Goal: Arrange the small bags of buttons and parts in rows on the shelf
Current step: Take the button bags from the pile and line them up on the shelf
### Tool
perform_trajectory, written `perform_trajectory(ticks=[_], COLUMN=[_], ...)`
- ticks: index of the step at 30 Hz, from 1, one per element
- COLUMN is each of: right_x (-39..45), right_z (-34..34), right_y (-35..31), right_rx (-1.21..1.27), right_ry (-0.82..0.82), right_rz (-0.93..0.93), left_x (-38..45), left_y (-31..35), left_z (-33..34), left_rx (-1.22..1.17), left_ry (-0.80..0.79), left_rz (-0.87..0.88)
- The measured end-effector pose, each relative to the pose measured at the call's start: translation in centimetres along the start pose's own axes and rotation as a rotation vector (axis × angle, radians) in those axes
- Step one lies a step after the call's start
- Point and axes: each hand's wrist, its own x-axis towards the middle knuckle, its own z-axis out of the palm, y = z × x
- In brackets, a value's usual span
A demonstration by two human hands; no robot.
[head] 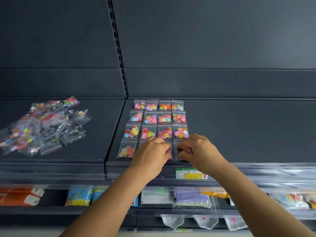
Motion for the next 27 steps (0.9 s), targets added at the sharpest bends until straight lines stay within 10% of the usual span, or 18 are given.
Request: perform_trajectory(ticks=[27], right_x=[5.3], right_z=[-0.7], right_y=[-6.6], right_rx=[-0.031], right_ry=[0.045], right_rz=[-0.122], left_x=[-0.4], left_y=[-4.7], left_z=[-5.9], left_rx=[0.118], left_ry=[0.171], left_rz=[-0.096])
